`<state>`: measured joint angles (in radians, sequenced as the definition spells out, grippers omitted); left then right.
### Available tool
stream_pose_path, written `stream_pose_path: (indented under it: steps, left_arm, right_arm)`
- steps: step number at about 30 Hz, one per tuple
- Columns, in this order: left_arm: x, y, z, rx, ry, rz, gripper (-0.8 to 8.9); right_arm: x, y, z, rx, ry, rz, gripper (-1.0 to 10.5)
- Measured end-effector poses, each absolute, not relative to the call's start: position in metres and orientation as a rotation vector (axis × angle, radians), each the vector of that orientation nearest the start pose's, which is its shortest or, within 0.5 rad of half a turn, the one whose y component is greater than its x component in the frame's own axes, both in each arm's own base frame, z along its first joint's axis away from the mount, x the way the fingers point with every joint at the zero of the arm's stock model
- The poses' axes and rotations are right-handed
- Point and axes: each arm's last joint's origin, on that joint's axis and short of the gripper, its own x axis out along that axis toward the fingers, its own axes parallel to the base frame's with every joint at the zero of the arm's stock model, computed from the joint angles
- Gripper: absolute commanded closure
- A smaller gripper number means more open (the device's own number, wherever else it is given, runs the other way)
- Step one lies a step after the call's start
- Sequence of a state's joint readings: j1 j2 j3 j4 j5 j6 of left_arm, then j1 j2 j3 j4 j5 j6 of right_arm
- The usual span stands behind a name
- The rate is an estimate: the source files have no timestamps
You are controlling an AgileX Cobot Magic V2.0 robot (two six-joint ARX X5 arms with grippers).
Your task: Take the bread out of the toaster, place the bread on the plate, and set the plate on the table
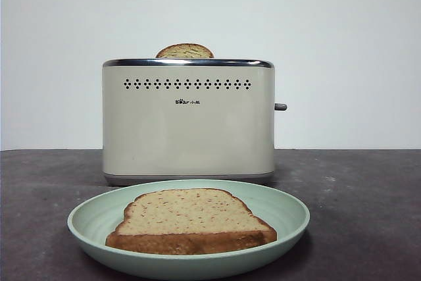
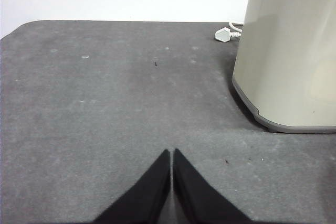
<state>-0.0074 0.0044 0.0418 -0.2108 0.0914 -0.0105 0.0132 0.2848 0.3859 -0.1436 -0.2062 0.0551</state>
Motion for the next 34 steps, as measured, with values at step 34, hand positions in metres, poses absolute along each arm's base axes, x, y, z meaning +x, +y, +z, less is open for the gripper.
stream_pose_path:
  steps: [34]
  left_arm:
    - [0.094, -0.003, 0.157, -0.018, 0.174, -0.098, 8.06]
  right_arm:
    - [0.095, 0.003, 0.155, 0.065, 0.156, 0.130, 9.4]
